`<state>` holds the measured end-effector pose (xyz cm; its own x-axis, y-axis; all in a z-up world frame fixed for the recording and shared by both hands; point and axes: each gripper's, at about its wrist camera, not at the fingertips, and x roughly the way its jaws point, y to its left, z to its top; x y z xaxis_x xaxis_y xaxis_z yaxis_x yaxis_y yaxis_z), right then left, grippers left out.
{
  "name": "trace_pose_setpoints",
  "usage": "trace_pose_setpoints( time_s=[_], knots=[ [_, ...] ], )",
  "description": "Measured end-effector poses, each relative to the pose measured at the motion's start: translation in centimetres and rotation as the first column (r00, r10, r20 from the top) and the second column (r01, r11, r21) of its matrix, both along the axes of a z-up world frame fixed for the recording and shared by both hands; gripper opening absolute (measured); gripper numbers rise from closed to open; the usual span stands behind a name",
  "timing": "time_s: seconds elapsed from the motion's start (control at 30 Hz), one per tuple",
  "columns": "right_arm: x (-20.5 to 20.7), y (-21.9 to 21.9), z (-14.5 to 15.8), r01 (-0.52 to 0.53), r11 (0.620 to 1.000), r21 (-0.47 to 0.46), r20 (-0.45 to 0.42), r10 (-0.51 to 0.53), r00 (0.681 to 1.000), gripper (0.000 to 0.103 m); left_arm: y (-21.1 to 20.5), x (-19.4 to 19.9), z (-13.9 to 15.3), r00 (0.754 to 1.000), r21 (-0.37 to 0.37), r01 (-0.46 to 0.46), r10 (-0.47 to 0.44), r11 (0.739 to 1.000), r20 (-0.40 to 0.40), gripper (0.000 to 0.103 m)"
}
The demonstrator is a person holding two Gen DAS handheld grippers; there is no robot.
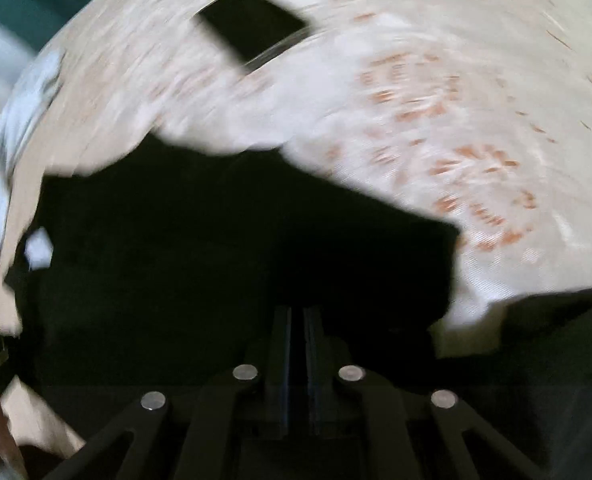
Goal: Fold clothes
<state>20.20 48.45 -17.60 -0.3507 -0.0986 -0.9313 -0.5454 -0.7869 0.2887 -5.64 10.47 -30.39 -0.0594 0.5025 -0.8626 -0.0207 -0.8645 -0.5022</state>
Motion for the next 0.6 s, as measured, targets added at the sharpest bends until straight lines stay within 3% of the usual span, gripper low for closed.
trace_pose_setpoints(
  time_s=[0.07,0.17,0.2,0.3,0.33,0.37,0.43,0.5,0.57,0.6],
  knots=[
    [-0.7,1.3,-0.6,0.016,0.998,0.055,0.013,-0.016,1.0,0.003,0.0,0.2,0.3,1.0,-0.001,0.0,0.0,1.0,-0.015,0.004],
    [-1.1,3.4,-0.6,0.067,0.997,-0.027,-0.004,-0.067,0.998,0.006,0.6,1.5,2.5,0.993,-0.025,0.049,-0.051,0.999,-0.103,0.005],
    [-0.4,3.8,0.2,0.081,0.995,-0.06,-0.029,-0.083,0.996,0.011,1.1,2.5,3.6,0.983,-0.055,0.085,-0.093,0.995,-0.158,0.01],
    [2.6,4.0,3.4,0.08,0.993,-0.084,-0.112,-0.089,0.99,0.047,3.3,6.0,6.4,0.926,-0.156,0.192,-0.232,0.969,-0.299,0.039],
    [4.1,3.5,4.2,0.067,0.995,-0.067,-0.125,-0.075,0.989,0.047,4.1,7.3,7.1,0.899,-0.193,0.223,-0.277,0.956,-0.338,0.05],
    [5.5,2.7,4.7,0.046,0.997,-0.059,-0.124,-0.053,0.991,0.047,4.9,8.5,7.7,0.872,-0.231,0.249,-0.321,0.941,-0.37,0.053],
    [8.2,1.2,4.2,0.024,0.997,-0.071,-0.106,-0.032,0.994,0.047,6.5,10.9,8.9,0.792,-0.317,0.297,-0.418,0.901,-0.445,0.054],
    [11.1,-0.3,2.8,0.006,0.988,-0.157,-0.103,-0.022,0.994,0.047,8.2,13.3,10.2,0.689,-0.406,0.334,-0.514,0.851,-0.511,0.054],
    [12.7,-1.4,0.5,0.005,0.967,-0.254,-0.096,-0.03,0.995,0.047,9.7,15.9,11.5,0.565,-0.501,0.357,-0.609,0.788,-0.556,0.057],
    [13.0,-1.9,-0.5,0.015,0.96,-0.279,-0.079,-0.038,0.996,0.047,10.3,17.4,12.2,0.488,-0.555,0.366,-0.661,0.747,-0.569,0.06]
  ],
)
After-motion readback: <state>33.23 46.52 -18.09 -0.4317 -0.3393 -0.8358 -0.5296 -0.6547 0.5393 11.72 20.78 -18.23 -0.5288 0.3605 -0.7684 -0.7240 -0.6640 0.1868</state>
